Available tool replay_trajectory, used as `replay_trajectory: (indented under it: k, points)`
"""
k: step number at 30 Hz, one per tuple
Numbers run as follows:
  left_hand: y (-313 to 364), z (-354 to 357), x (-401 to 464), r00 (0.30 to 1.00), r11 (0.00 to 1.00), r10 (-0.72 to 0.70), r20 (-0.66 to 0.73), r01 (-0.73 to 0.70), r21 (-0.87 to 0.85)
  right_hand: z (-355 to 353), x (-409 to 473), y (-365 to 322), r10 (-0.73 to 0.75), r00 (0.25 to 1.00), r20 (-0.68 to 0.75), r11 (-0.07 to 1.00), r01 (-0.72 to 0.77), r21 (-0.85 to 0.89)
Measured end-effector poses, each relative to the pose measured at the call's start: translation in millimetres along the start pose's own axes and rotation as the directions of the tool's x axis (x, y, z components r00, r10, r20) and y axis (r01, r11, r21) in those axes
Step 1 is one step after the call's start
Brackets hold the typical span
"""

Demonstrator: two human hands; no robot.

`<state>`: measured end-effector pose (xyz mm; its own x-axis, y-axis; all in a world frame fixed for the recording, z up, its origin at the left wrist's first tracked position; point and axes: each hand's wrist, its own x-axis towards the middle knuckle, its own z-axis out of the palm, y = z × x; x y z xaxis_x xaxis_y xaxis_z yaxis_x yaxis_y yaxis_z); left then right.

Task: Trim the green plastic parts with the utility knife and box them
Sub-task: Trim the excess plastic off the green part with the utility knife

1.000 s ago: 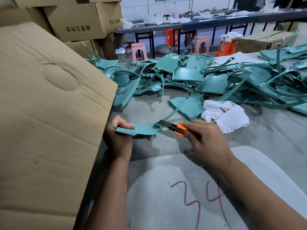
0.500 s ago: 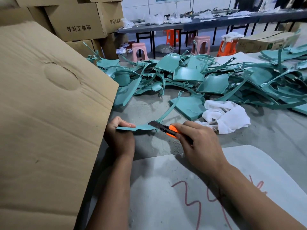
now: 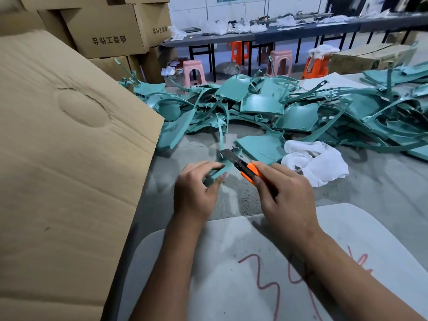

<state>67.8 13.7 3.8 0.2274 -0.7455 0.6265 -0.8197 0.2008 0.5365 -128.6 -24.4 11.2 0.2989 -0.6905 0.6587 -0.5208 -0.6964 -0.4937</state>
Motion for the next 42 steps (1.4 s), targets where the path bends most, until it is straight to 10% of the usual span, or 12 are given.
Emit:
replay_trajectory:
  k: [8,14,19,24,31,36,42]
  points:
    - [2,-2,-1,0.986,0.999,-0.045,-0.163,0.048,0.013,-2,9,19,0.158,0.986,-0.052,0.982,-0.162,-0.097]
    - [10,4,-2,0.988,0.996,-0.067,-0.141,0.059,-0.066,2,2,6,-0.048,0.995,-0.092,0.995,0.056,0.086]
    - [12,6,-5,0.990,0.989,-0.075,-0.120,0.058,-0.137,0,14,28,0.135,0.970,-0.200,0.989,-0.143,-0.029]
    - [18,14,-6,0.988,0.983,-0.088,-0.125,0.066,-0.172,2,7,16,-0.110,0.976,-0.186,0.988,0.127,0.085]
    - [21,15,-9,0.983,0.971,-0.136,-0.127,0.107,-0.216,-1,13,24,0.038,0.973,-0.230,0.999,-0.039,-0.002]
    - [24,14,-9,0.986,0.975,-0.121,-0.117,0.096,-0.202,1,7,15,-0.112,0.977,-0.179,0.990,0.125,0.061]
    - [22,8,-6,0.991,0.997,0.015,-0.132,-0.025,-0.079,-6,13,32,0.083,0.970,-0.230,0.995,-0.095,-0.042]
